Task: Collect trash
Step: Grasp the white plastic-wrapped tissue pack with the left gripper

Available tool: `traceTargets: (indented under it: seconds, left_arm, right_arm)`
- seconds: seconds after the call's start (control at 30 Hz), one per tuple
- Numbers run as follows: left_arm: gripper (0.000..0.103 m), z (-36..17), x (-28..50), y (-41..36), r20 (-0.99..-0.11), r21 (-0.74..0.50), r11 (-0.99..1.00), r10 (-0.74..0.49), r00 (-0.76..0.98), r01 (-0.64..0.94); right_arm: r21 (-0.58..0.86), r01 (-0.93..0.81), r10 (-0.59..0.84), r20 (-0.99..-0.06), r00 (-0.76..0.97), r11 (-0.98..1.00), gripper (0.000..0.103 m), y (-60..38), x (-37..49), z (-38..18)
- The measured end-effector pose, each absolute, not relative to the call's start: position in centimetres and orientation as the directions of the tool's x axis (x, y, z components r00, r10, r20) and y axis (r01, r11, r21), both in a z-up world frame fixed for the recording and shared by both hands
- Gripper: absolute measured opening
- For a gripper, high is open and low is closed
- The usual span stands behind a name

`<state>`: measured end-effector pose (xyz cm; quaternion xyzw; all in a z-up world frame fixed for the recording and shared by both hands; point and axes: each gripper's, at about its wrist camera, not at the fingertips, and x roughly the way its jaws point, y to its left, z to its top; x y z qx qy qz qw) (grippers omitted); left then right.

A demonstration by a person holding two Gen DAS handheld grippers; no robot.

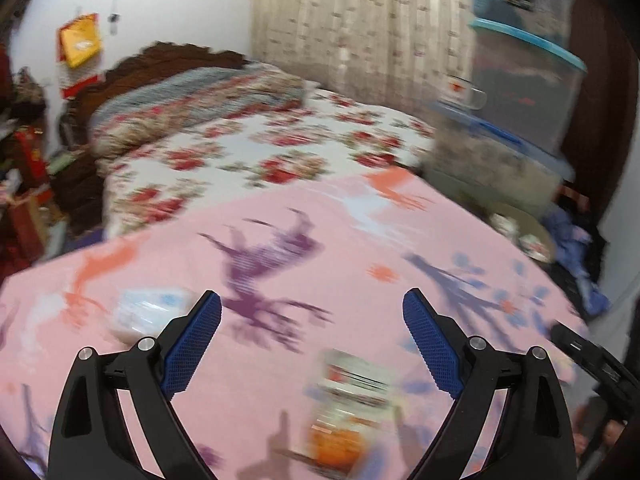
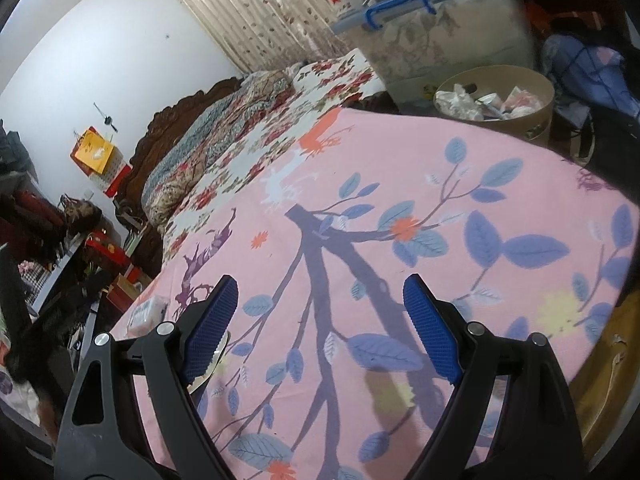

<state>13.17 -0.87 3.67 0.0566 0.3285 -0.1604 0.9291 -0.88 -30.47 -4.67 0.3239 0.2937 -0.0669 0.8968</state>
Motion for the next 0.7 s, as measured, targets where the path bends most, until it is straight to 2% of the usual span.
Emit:
traceTargets:
  seconds: [0.13, 0.3, 0.4, 0.7]
  left_arm:
    - [0.09, 3.7, 17.4, 3.6, -0.635, 0.02, 0.978, -0.147, 0.759, 0.206]
    - [0.09, 2.0, 23.4, 9.5, -0.689, -0.008, 0.999, -0.04, 0.724, 0.047]
    - [0.09, 0.4, 26.0, 11.2, -0.721, 0.02, 1.0, 0.022, 0.693, -0.011]
    - [0.088, -4.9, 27.9, 12.6, -0.836, 0.031, 0.999, 0.03, 0.547, -0.006]
  right_arm:
    - [0.53, 0.309, 0.077, -0.586, 0.807, 0.79, 0.085, -29.8, -0.1, -4.9]
    - [0.508, 0.309, 0.074, -0.602, 0.795, 0.804, 0.085, -29.0, 0.8, -5.0]
    - [0.5, 0.313, 0.071, -0.61, 0.79, 0.808, 0.085, -28.6, 1.1, -5.0]
    - [0.489, 0.307, 0.084, -0.626, 0.775, 0.816, 0.085, -27.7, 1.7, -5.4]
